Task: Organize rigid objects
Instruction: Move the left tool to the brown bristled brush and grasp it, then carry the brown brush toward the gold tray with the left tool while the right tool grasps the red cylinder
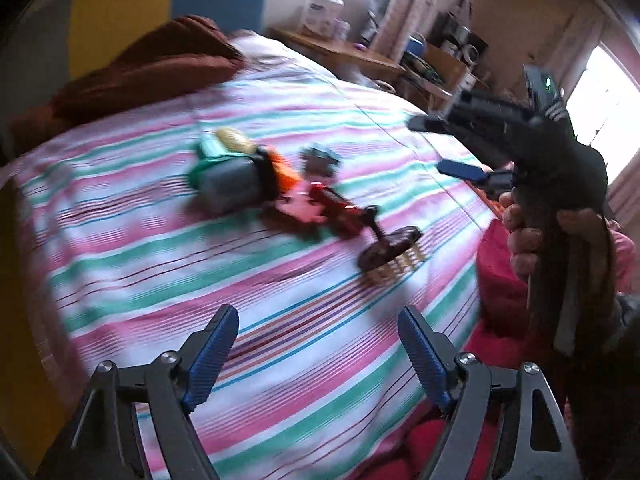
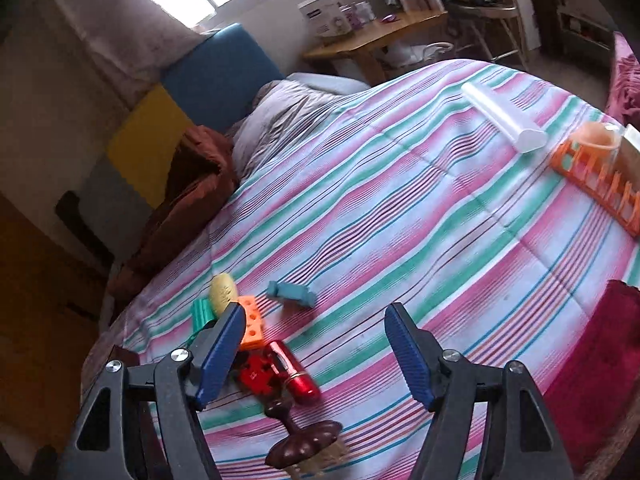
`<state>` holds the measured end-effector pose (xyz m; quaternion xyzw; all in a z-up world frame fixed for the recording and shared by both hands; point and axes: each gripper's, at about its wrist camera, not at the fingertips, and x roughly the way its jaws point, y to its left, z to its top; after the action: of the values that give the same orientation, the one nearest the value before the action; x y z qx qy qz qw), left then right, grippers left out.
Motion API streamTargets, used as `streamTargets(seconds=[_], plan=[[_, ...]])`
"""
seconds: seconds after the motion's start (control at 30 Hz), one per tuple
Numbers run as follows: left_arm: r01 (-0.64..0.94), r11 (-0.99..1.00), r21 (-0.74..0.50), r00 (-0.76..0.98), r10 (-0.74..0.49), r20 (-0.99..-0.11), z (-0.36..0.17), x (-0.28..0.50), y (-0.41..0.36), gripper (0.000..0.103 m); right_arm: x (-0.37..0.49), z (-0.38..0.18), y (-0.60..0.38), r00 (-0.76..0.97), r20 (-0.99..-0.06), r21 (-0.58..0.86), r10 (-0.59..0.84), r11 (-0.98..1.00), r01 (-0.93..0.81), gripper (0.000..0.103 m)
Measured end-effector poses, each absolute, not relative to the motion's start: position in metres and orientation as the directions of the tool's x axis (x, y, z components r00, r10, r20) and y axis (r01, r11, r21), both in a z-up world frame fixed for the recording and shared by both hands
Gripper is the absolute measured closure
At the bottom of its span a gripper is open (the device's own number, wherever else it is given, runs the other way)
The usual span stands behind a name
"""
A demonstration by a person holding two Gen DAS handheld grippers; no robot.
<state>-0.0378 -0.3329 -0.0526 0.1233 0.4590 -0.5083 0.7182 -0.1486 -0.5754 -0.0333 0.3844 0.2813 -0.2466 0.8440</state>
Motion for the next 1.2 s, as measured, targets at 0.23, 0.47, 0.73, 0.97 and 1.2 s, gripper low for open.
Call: streamTargets(seconds=[0.23, 0.47, 0.73, 0.97, 1.2], plan=[[0.868, 0.382, -0.318, -0.022, -0.610, -0.792, -0.063, -0.053, -0.390, 0.021, -0.148, -0.038, -0.580, 0.743, -0.647, 0.566, -0.171, 0.546, 0.618, 0.030], [0.885, 0.377, -0.273, -0.007, -0.575, -0.818, -0.088, -0.057, -0.430, 0.030, -0.151, -0.042, -0.585, 0.754, -0.640, 0.604, -0.148, 0.510, 0.612, 0.030], [0.880, 0.356, -0.315, -0.031, -0.620, -0.784, -0.087, -0.053, -0.401, 0.049, -0.141, -0.044, -0.580, 0.734, -0.668, 0.571, -0.126, 0.546, 0.613, 0.030], [0.850, 0.440, -0.291, 0.047, -0.614, -0.788, -0.080, -0.038, -0.337, 0.049, -0.117, -0.053, -0.560, 0.664, -0.744, 0.474, -0.078, 0.639, 0.606, 0.038], [0.820, 0.496, -0.285, 0.102, -0.617, -0.780, -0.071, -0.031, -0.283, 0.049, -0.083, -0.066, -0.525, 0.552, -0.833, 0.318, -0.042, 0.780, 0.539, 0.056]])
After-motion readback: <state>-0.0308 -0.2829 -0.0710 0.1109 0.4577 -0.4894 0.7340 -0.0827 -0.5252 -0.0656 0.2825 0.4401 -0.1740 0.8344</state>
